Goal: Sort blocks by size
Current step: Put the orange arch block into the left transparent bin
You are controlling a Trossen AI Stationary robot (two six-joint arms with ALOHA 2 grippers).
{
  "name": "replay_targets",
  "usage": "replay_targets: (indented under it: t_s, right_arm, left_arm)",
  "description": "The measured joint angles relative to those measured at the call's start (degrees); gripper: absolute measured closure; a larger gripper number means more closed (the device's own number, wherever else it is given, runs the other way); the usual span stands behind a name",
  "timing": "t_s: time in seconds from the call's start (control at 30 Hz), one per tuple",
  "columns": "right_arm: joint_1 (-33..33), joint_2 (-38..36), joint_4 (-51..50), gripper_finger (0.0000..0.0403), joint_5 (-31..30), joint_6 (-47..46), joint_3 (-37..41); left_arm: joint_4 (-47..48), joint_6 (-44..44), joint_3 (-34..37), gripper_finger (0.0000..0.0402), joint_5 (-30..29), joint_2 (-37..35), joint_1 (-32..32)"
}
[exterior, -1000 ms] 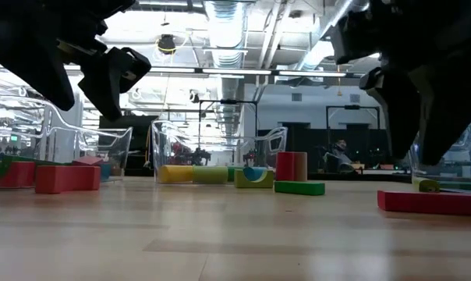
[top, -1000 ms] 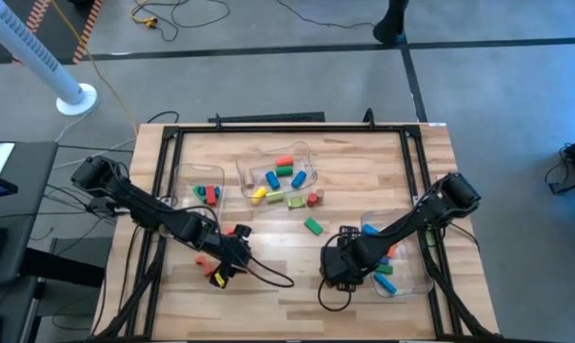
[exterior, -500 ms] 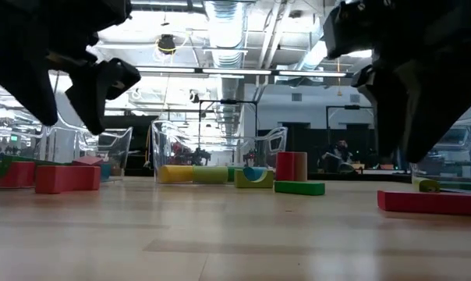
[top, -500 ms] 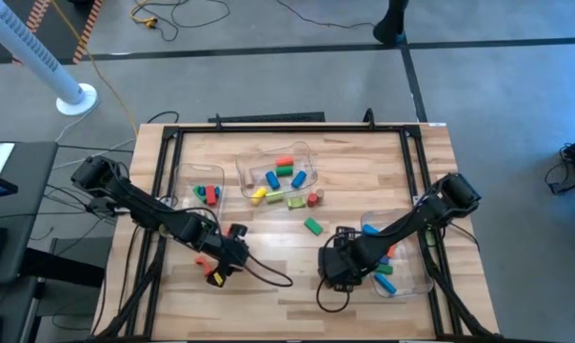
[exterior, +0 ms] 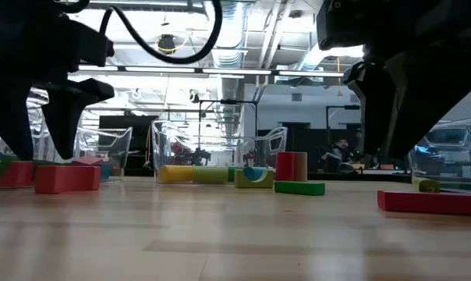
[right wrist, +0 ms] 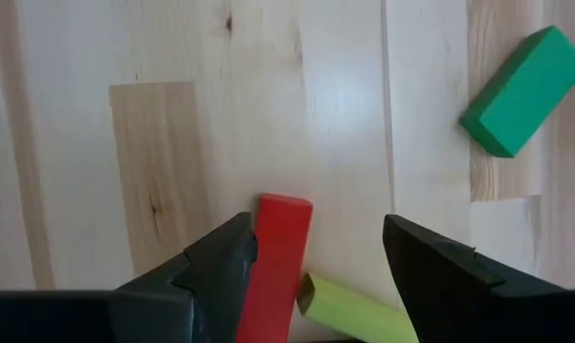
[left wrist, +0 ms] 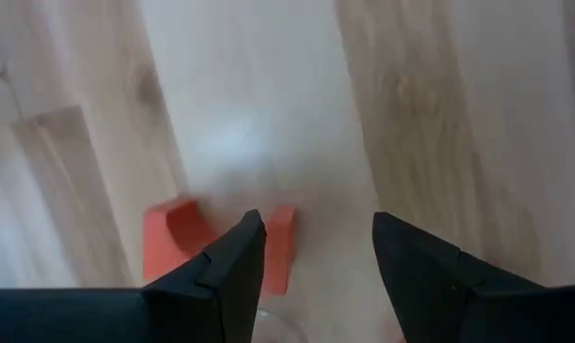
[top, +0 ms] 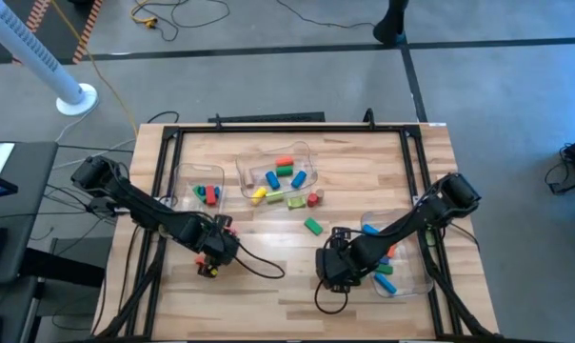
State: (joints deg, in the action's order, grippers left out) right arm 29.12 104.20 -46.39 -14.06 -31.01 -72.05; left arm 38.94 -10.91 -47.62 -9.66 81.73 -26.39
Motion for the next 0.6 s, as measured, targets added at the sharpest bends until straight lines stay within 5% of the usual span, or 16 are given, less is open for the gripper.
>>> replay_targets:
  t_s: [0.6]
  right_arm:
    - [0.00,0.00,2.05,0.0137,-1.05,0.00,0.00]
  left_arm:
    - [-3.60,2.72,3.78,0.0215,-1.96,0.00,2.19]
